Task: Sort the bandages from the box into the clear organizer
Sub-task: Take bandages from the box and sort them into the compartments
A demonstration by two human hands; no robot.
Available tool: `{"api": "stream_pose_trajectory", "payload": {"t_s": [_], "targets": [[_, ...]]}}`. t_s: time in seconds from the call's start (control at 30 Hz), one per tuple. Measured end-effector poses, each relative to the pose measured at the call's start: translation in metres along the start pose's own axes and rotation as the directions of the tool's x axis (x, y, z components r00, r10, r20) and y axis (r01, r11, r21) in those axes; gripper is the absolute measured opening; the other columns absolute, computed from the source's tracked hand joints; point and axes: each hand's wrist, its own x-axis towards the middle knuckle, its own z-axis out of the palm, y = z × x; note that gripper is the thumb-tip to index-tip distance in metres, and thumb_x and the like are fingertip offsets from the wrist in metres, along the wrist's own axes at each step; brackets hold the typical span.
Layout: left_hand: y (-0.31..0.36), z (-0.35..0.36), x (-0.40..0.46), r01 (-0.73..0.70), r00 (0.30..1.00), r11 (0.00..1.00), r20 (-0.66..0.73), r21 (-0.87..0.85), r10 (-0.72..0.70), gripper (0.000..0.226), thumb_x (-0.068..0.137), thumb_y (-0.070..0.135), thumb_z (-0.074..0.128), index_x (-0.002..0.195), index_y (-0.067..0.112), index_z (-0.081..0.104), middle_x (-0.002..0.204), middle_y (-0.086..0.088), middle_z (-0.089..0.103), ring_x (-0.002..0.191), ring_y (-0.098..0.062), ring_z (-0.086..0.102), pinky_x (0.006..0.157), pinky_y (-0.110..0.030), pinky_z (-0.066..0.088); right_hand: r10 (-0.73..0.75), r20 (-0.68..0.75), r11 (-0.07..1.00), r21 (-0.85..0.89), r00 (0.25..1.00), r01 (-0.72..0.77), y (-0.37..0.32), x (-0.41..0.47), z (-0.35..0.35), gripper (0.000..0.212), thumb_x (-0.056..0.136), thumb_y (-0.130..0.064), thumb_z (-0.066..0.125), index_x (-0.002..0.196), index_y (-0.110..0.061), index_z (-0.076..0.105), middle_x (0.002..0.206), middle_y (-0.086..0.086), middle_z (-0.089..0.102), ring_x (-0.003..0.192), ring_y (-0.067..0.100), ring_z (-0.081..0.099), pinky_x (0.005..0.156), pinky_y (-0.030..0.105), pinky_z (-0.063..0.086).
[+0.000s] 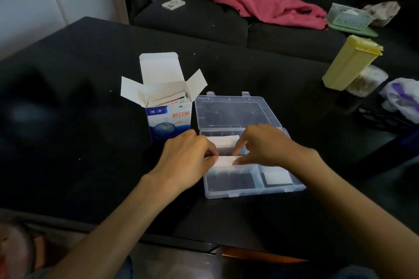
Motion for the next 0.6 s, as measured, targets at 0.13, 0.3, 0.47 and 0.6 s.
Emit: {"api": "stream_pose_trajectory", "payload": {"t_s": [0.13,0.3,0.47,0.6], "targets": [[0.005,0.003,0.001,-0.001,0.999,1.000,-0.046,0.001,0.002,0.022,0.093,0.039,0.052,0.111,0.039,0.065,0.105,0.005,0.061,0.099,-0.011,0.052,0.075,-0.027,0.049,0.077,0.049,0.997,0.012,0.996,-0.078,0.008,0.005,-0.008,0.031,0.080,-0.041,0.069,0.108,-0.027,0.070,0.119,-0.005,0.062,0.099,0.012,0.055,0.087,0.029,0.044],[0.010,-0.004,-0.002,-0.056,0.993,0.994,-0.103,0.089,0.065,0.023,0.095,0.037,0.049,0.113,0.035,0.064,0.109,0.007,0.062,0.099,-0.011,0.055,0.078,-0.031,0.052,0.194,0.081,0.955,0.213,0.978,-0.207,0.019,0.001,0.003,0.027,0.082,-0.036,0.067,0.106,-0.023,0.070,0.115,0.001,0.062,0.093,0.014,0.055,0.076,0.023,0.041],[0.000,-0.012,-0.010,0.095,0.982,0.989,-0.171,0.114,-0.074,0.026,0.095,0.044,0.044,0.114,0.035,0.060,0.101,0.009,0.063,0.093,-0.010,0.058,0.074,-0.024,0.045,0.253,0.018,0.925,0.290,0.967,-0.247,0.017,0.001,0.011,0.027,0.078,-0.040,0.070,0.100,-0.024,0.072,0.109,0.001,0.065,0.091,0.015,0.056,0.083,0.028,0.050],[-0.003,-0.001,-0.009,0.185,0.982,0.982,0.030,-0.045,-0.184,0.023,0.094,0.037,0.051,0.113,0.031,0.063,0.097,0.011,0.067,0.083,-0.005,0.063,0.079,-0.031,0.055,0.287,-0.009,0.917,0.294,0.958,-0.271,0.014,-0.002,0.015,0.032,0.076,-0.045,0.071,0.100,-0.023,0.074,0.109,0.002,0.068,0.093,0.017,0.061,0.088,0.035,0.052]]}}
